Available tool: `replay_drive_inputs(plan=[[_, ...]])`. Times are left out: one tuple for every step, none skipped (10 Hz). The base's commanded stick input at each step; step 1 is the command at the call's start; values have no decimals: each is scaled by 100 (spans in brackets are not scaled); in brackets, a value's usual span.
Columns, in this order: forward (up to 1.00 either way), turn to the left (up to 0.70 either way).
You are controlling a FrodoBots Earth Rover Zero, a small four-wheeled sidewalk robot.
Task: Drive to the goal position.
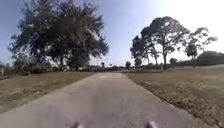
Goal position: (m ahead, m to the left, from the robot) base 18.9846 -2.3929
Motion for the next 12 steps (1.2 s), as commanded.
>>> replay_drive_inputs(plan=[[100, 2], [100, 2], [100, 2], [100, 2], [100, 2], [100, 2], [100, 2], [100, 2], [100, 2], [100, 3], [100, 19], [100, 40]])
